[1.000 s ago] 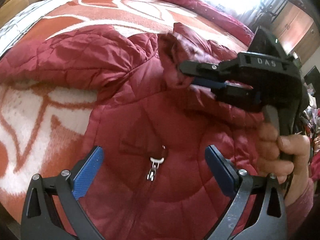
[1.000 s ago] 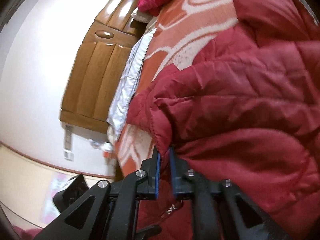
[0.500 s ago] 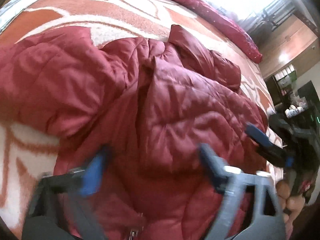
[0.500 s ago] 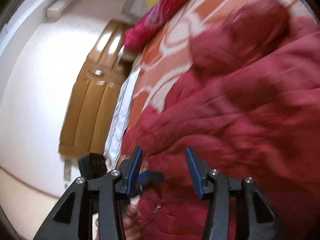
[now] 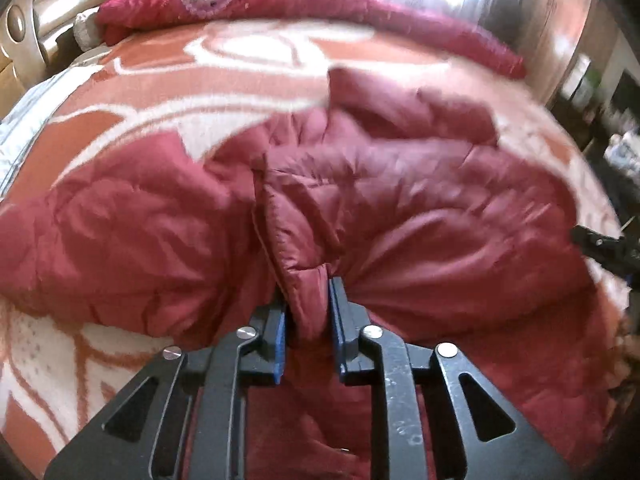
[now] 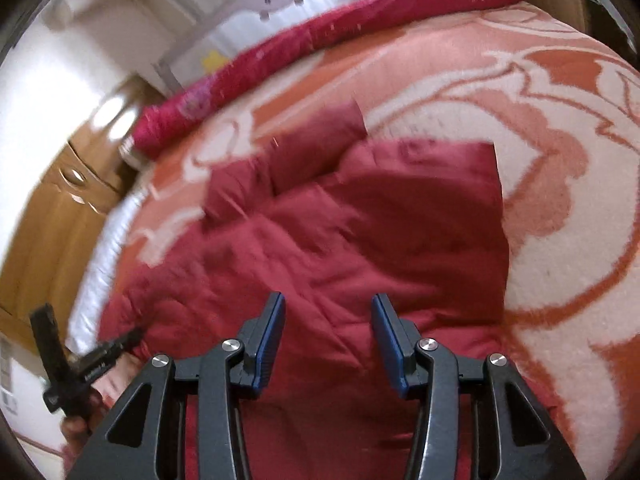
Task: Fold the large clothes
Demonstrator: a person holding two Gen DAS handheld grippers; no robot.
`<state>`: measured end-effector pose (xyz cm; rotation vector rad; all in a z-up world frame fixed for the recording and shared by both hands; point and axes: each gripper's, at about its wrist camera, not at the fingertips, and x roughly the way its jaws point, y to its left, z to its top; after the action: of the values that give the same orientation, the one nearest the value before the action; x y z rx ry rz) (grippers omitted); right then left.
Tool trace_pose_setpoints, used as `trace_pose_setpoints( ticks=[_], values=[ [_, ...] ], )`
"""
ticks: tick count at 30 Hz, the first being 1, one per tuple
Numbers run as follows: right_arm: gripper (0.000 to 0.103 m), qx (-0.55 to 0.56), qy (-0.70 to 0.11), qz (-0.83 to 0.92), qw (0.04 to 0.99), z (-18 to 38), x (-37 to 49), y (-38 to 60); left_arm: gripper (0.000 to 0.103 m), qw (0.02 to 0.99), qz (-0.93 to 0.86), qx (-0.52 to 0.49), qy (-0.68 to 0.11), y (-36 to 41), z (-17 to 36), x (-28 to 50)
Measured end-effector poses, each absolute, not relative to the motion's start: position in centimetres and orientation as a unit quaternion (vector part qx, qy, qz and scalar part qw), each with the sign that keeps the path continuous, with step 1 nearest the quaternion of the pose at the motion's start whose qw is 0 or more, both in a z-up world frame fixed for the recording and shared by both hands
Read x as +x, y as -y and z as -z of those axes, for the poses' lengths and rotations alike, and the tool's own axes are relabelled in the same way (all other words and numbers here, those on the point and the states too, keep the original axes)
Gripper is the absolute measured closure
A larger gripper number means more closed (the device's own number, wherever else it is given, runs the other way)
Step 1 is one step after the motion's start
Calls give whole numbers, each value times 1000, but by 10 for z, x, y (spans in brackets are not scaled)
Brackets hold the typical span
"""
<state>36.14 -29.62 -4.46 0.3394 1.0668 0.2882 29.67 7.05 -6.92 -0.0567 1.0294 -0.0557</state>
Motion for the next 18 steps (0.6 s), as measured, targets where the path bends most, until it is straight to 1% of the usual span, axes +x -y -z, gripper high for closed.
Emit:
trace_pose_setpoints(
  ticks=[2, 6, 8, 10, 13, 17, 18],
  values=[
    [57, 140, -513, -134, 836, 57, 359, 290, 77, 874, 9, -31, -484, -74, 65, 290],
    [53, 112, -514, -131, 840, 68, 357, 281, 77, 898, -20, -43, -437, -80, 26, 268],
    [51, 108, -514, -133, 841, 68, 353, 279, 77, 909, -2, -58, -414, -77, 7, 262],
    [49, 101, -513, -132, 842, 69, 353, 275, 76, 908, 41, -66, -411, -65, -3, 267],
    [48, 89, -510, -131, 845, 68, 350, 272, 76, 902, 62, -44, -426, -37, 5, 290],
    [49, 79, -514, -137, 843, 64, 346, 274, 76, 876, 54, -11, -479, -10, 48, 323],
    [51, 74, -514, -133, 844, 58, 344, 276, 76, 870, 48, -2, -491, -8, 59, 329]
  ],
)
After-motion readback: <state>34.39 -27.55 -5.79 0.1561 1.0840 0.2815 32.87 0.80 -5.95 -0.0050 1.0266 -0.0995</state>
